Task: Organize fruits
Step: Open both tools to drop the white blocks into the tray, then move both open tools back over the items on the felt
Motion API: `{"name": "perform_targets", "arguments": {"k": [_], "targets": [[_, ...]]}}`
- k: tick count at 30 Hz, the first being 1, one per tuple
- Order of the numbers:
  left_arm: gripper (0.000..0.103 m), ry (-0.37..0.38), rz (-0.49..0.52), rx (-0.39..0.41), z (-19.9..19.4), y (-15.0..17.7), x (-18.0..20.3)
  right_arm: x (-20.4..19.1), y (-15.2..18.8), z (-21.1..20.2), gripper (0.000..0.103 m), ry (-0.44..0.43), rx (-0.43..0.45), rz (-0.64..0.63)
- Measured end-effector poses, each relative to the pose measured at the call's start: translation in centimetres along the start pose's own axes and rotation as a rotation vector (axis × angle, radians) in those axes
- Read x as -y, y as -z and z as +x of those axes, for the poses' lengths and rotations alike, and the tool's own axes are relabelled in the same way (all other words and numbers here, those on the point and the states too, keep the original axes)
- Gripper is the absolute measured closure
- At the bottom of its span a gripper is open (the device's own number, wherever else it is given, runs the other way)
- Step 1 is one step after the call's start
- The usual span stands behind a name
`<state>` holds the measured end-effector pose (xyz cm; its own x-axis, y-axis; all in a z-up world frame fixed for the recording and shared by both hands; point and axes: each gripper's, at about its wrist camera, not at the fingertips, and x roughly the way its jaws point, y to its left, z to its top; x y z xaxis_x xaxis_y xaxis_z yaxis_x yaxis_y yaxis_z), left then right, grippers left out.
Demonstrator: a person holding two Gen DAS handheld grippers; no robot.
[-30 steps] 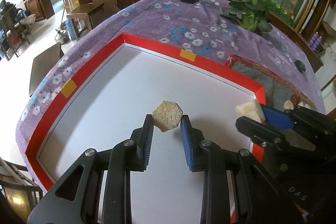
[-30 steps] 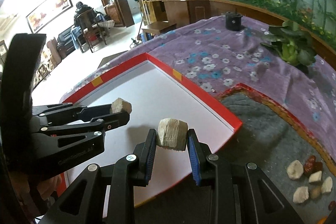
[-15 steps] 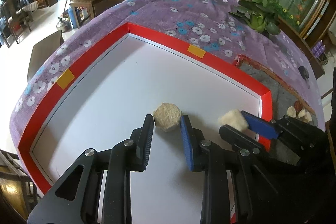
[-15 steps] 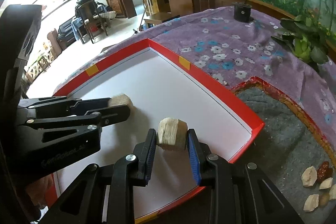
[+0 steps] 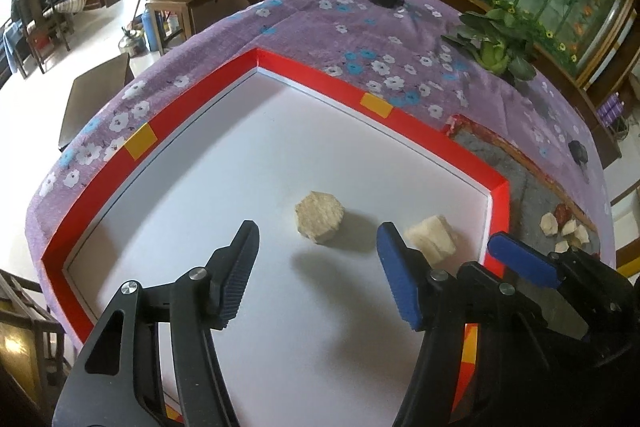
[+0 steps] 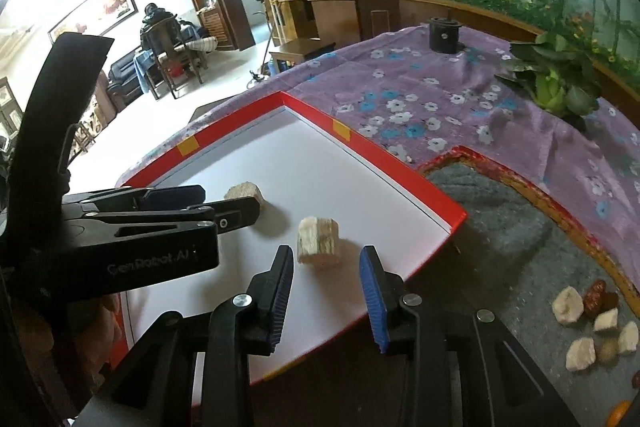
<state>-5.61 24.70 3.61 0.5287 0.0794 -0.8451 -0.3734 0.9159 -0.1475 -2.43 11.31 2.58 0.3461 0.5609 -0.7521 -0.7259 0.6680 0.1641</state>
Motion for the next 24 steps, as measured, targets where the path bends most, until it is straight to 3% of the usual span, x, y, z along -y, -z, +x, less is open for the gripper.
{"name": "perform_targets", "arguments": {"k": [10,24], "targets": [[0.041,-0.004,0.095,0.055,-2.0,1.4,4.2,2.3,2.7,-3.6,0.063,0.051,0.032,0.058],[0.041,0.082,0.267,0.034,-2.6,4.2,13.4,8.6,9.1,-10.0,0.063,0.169,0.056,0.208]]}}
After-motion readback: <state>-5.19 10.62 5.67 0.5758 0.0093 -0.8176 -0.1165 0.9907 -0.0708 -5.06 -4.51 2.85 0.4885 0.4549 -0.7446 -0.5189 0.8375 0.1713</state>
